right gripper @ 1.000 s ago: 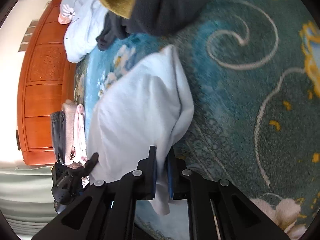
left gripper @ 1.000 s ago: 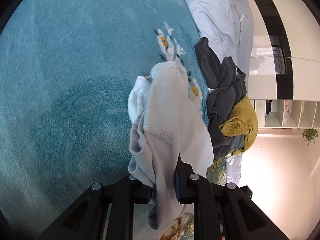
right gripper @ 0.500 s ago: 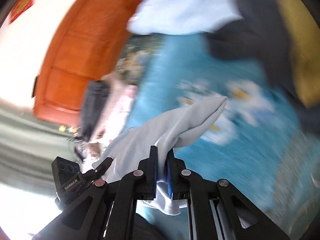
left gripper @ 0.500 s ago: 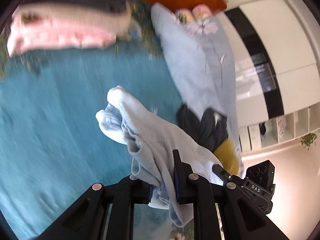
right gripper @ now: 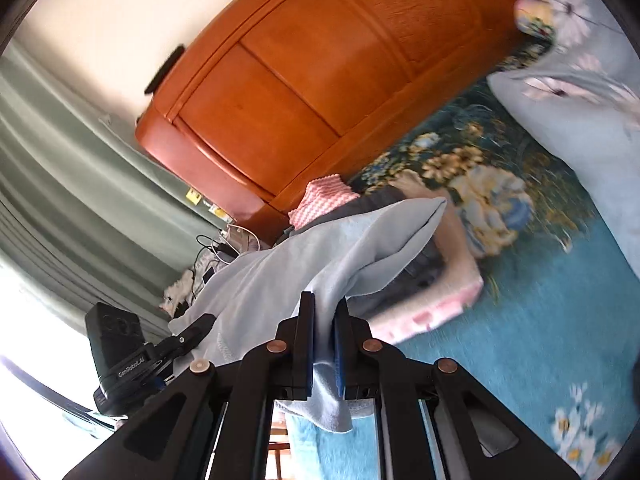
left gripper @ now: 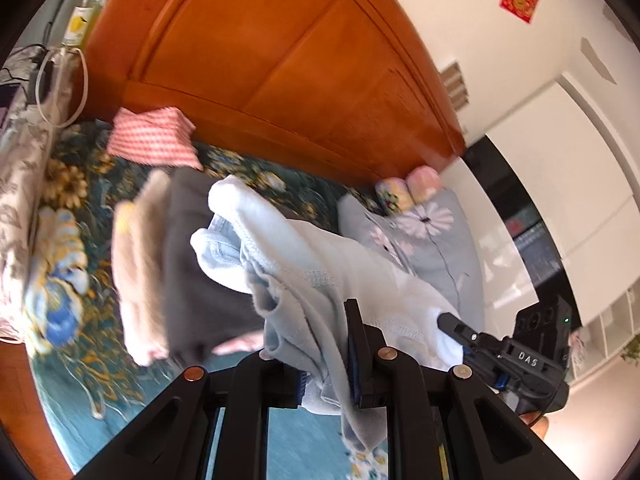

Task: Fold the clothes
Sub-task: 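Carry the shirt bundle with both tools toward the stack of folded clothes, then lower the shirt onto the folded clothes stack and open both tools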

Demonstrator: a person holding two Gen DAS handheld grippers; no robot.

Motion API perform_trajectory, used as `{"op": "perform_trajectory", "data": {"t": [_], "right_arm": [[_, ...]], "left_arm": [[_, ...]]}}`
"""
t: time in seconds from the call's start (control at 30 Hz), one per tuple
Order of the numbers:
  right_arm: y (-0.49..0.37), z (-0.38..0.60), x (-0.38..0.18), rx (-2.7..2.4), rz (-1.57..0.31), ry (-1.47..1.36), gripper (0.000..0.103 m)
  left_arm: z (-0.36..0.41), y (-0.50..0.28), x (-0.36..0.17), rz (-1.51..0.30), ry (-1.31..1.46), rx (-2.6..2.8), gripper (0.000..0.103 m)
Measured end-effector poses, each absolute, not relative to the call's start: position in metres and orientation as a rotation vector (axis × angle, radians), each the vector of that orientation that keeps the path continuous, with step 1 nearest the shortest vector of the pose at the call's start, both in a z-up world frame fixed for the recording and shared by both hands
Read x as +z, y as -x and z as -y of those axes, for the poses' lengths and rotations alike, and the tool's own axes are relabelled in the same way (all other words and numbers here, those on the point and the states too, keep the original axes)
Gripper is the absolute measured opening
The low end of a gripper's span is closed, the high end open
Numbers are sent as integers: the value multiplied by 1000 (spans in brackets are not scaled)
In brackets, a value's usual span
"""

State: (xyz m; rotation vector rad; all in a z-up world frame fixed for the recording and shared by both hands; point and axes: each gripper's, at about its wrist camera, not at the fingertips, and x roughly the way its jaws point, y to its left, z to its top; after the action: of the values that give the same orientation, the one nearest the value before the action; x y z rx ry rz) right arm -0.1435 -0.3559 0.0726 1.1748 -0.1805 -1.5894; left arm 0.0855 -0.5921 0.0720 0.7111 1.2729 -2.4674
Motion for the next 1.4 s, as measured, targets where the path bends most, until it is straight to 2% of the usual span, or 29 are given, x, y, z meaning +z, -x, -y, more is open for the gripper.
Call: {"op": "perform_trajectory", "data": {"t": [0.33,0.53,0.63,0.77,0.83,0.87,1.03,1.23,1.4], "right_arm": [[179,482,77,-1627,-10,-1132,8],[199,504,29,-1713,-128,-1208,8],[209,496,2,-1738,-135,-1272,8],[224,480,-8,-1767,-88,-1288,8],[229,472,-5,-1798,-65,-1282,8],[231,469,-2,-1807,-51,-1276,8],[219,467,16,-1807,-79,-1200,9],[166,485,20,-1664,-196,-1099,9],[151,496,-5,-1681,-329,-1136,9]], "left_arm": [[637,-68,57,-1159,-568,-2419,17],[632,-52,-8,-1253,-721,-2305,17],[629,-55,-27,-1327,-753,-2287,23],[631,-68,-23,-1414,-776,-2230,39],[632,-77,-15,-1370,-782,-2181,49],[633,-82,-9,-1343,-770,-2163,50],[628,-93,20,-1173,-710,-2145,52],[600,-53,25,-941,-861,-2280,52],[599,-39,0,-940,-987,-2214,52]]}}
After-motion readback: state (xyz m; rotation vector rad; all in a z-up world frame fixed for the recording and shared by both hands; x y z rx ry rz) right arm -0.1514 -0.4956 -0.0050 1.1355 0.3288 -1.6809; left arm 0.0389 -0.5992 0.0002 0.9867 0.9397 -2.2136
